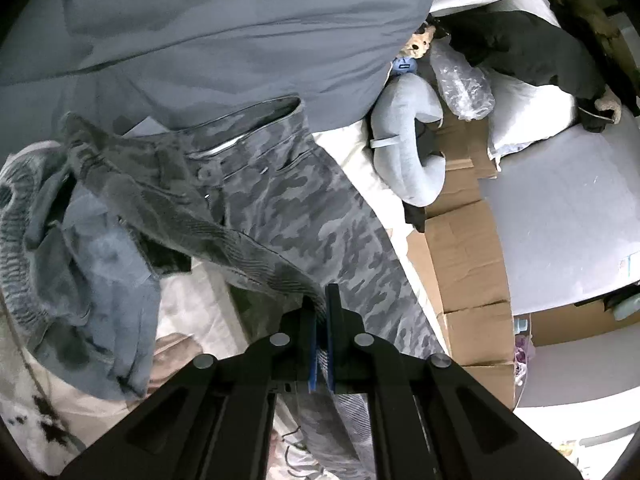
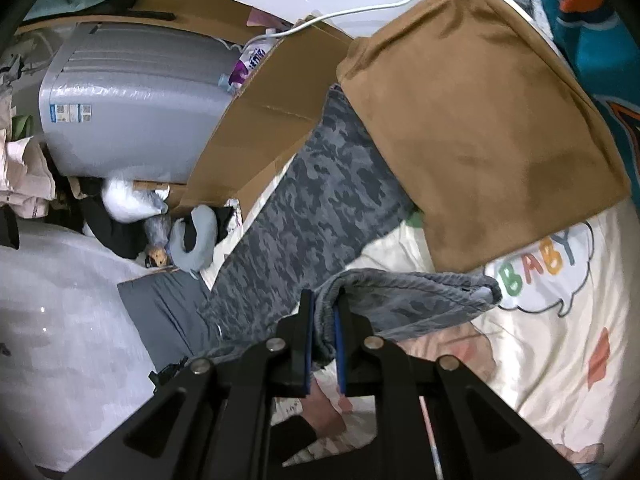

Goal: Fold clothes

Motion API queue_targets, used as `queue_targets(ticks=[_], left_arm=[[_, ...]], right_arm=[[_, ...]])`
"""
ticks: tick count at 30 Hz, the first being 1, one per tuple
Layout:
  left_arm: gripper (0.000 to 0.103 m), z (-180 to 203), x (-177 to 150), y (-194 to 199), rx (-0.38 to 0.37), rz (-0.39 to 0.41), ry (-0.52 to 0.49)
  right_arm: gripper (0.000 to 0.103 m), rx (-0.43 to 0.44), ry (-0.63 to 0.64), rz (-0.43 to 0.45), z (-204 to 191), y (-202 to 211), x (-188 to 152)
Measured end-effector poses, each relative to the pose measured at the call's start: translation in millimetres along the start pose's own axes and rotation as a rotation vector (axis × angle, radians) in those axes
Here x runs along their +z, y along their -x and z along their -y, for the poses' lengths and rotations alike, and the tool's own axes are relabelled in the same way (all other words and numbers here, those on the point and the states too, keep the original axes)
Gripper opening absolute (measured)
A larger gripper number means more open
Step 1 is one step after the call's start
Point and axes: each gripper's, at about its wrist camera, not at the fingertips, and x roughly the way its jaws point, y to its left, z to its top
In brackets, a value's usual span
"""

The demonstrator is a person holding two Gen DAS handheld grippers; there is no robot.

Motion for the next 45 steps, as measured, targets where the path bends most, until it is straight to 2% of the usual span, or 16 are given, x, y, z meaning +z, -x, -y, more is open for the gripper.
queue_targets(ticks=[10,25,36,45], left_arm=[[0.002,24.4,20.9,-23.4,-0.030,-0.009,-0.017],[0.002,47.5,44.0,-60.2,-0.012,0.005,-0.023],[0.002,56.8,64.8,-114.0,0.013,0.004,-0.046],[0.002,66.1,75.6,-178.6,0.029,-0.035,-0.100]], right_arm=[[0.008,-0.020,0.017,-0.002,-31.5,-33.2,33.8],[0.008,-0.016,-0.019,0.063,-32.3,-62.8,93.2],[0.008,-0.066,-0.015,0.063,-29.3,-124.3,139.9],[0.008,-0.134,-0.039,0.135,-20.7,-170.5,177.7]])
